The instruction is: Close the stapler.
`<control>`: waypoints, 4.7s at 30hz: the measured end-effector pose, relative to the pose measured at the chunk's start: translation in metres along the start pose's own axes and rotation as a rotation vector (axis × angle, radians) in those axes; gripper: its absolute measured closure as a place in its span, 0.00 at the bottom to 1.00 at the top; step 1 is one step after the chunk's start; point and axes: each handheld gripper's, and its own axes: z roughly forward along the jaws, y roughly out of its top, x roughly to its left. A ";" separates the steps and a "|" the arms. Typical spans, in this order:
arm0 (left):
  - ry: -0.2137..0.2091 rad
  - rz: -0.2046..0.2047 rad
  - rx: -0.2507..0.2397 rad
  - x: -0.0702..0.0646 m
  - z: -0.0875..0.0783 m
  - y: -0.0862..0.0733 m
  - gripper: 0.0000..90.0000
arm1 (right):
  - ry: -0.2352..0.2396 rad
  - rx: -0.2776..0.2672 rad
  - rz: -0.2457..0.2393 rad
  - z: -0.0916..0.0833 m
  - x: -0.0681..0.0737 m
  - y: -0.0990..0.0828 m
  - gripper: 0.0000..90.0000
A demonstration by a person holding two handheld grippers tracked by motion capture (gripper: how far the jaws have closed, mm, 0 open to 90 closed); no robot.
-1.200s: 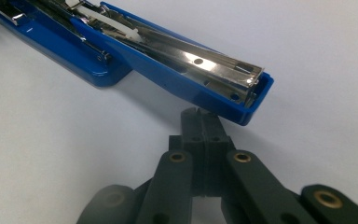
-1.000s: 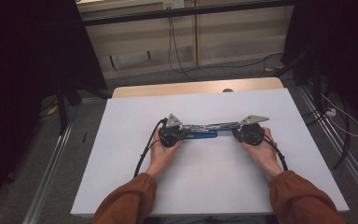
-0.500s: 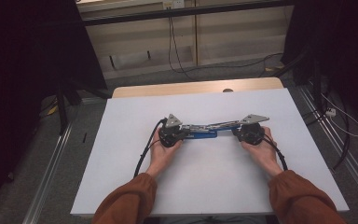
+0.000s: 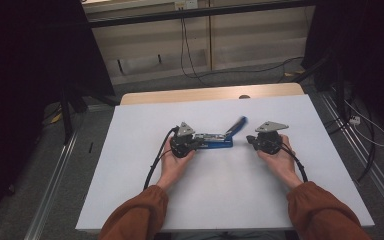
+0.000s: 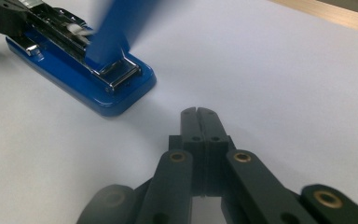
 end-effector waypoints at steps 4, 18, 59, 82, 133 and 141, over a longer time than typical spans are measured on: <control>0.000 0.002 0.002 0.000 -0.001 0.000 1.00 | 0.008 -0.031 0.001 -0.001 0.001 0.001 1.00; 0.004 -0.018 0.010 0.002 -0.005 -0.002 0.99 | 0.070 -0.120 0.023 -0.006 0.008 0.006 0.95; 0.060 -0.063 -0.063 0.002 -0.041 -0.010 0.05 | 0.046 -0.202 0.135 -0.027 0.007 0.003 0.03; 0.102 -0.083 -0.116 -0.011 -0.080 -0.022 0.05 | 0.020 -0.235 0.128 -0.052 0.015 -0.005 0.04; 0.248 -0.092 -0.227 -0.029 -0.169 -0.072 0.04 | -0.145 -0.304 0.152 -0.125 0.024 -0.051 0.03; 0.296 -0.121 -0.233 -0.031 -0.180 -0.081 0.04 | -0.155 -0.305 0.144 -0.136 0.024 -0.061 0.03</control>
